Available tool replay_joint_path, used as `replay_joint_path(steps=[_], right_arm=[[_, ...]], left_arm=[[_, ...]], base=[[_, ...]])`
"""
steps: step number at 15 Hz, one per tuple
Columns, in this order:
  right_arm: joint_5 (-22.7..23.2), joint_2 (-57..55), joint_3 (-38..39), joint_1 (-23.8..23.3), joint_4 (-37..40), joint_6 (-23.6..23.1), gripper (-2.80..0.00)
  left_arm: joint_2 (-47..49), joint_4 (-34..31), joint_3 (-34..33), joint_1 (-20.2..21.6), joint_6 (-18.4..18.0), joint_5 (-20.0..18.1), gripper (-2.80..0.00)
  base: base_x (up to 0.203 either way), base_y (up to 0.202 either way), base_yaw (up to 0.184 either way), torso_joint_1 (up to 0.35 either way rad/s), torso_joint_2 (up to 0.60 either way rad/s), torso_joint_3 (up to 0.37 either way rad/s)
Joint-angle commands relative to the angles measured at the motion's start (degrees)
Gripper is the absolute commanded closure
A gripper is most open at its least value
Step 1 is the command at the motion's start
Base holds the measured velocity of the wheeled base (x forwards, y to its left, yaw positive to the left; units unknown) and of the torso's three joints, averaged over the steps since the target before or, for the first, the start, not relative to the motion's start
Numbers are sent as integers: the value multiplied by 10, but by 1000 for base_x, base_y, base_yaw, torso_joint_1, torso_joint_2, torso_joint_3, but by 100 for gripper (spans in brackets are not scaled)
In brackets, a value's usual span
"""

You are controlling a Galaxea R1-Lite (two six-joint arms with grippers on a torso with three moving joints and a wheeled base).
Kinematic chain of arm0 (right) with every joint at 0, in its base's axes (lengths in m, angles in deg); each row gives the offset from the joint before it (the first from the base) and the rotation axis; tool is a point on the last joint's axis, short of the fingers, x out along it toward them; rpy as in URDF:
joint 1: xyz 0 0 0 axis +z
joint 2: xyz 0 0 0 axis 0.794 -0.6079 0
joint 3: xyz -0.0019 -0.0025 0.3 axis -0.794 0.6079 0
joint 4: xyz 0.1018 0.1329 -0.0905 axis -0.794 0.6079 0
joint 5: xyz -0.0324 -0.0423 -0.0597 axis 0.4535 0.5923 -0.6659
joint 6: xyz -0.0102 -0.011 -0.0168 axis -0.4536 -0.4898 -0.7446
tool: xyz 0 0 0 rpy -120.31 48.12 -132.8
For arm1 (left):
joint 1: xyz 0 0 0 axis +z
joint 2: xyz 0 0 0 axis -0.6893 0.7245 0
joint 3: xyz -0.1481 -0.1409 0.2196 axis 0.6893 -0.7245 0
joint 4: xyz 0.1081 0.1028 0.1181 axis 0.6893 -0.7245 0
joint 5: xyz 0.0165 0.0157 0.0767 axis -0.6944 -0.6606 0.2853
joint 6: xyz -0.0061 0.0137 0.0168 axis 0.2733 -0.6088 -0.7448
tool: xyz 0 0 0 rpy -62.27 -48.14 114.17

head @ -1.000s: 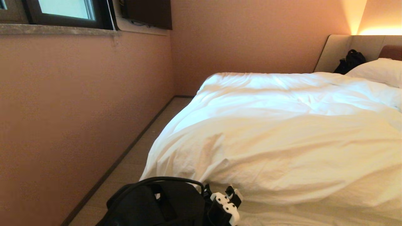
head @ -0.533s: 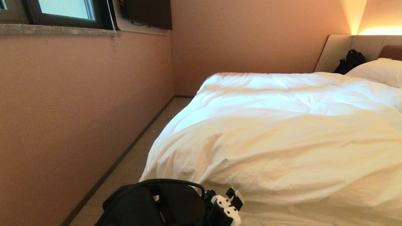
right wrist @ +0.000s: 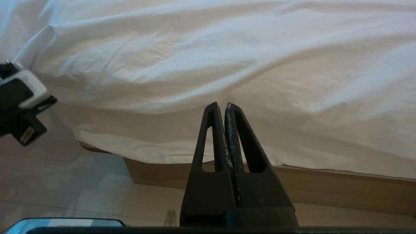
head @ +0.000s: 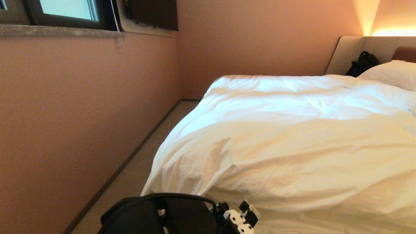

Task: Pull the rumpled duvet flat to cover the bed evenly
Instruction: Flatten the corners of the folded blanket

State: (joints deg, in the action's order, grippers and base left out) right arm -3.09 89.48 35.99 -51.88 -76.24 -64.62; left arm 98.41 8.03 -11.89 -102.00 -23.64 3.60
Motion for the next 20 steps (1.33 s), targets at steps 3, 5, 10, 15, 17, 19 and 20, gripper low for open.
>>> replay_joint_path(steps=[3,5,10,15,17,19,20], right_arm=[[0,-1,0,0,0,0,0],[0,-1,0,1,0,0,0],[1,-1,0,0,0,0,0],[0,-1,0,0,0,0,0],[1,-1,0,0,0,0,0],[0,-1,0,0,0,0,0],[0,-1,0,0,0,0,0]], left_arm=[[12,8,-3,-28,2,3,0],[13,8,2,-26,3,3,0],[25,1,14,-20,2,5,-280],[31,-30,48,-21,-9,74,-280],[37,-32,67,-21,-29,86,-280],[36,-42,85,-15,-29,86,-280],[27,-49,86,-8,-29,86,-280]], base=[[0,0,0,0,0,0],[0,0,0,0,0,0],[0,0,0,0,0,0],[0,0,0,0,0,0],[0,0,0,0,0,0],[0,0,0,0,0,0],[0,0,0,0,0,0]])
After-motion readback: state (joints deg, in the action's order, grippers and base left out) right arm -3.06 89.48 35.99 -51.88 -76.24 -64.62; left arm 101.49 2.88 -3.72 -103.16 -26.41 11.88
